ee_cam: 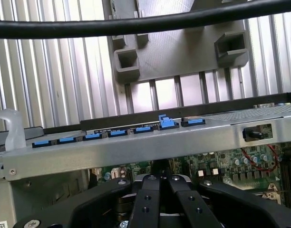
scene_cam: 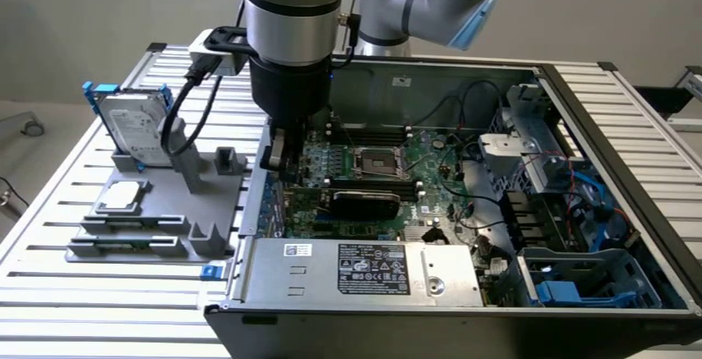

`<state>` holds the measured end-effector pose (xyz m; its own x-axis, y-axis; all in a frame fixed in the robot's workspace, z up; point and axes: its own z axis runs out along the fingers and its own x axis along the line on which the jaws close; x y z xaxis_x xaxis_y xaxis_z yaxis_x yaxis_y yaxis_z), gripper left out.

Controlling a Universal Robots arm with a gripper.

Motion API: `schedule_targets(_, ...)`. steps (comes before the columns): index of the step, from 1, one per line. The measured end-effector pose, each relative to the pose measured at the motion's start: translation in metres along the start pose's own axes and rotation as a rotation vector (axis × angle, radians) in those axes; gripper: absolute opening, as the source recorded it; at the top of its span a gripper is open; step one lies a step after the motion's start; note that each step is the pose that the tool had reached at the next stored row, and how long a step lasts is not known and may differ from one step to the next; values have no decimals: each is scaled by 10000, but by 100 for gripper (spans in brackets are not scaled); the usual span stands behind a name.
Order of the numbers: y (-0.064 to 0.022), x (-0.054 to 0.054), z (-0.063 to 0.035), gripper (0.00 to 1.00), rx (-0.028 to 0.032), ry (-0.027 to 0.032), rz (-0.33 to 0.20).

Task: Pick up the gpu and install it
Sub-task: 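Press down on the gpu until it lock into place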

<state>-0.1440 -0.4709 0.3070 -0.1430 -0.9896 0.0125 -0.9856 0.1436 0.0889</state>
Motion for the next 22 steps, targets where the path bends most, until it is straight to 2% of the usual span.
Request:
schedule_targets(4,1,-1,0,11,-9,14,2)
schedule_targets(7,2,-1,-16,11,-71,41,3)
schedule_targets(12,1,0,-21,11,-104,178,-2)
schedule_targets(14,-3,-1,-22,11,-119,212,-21)
schedule_targets(17,-4,0,-22,11,-137,240,-62)
schedule_targets(22,-6,0,-22,11,-132,275,-130)
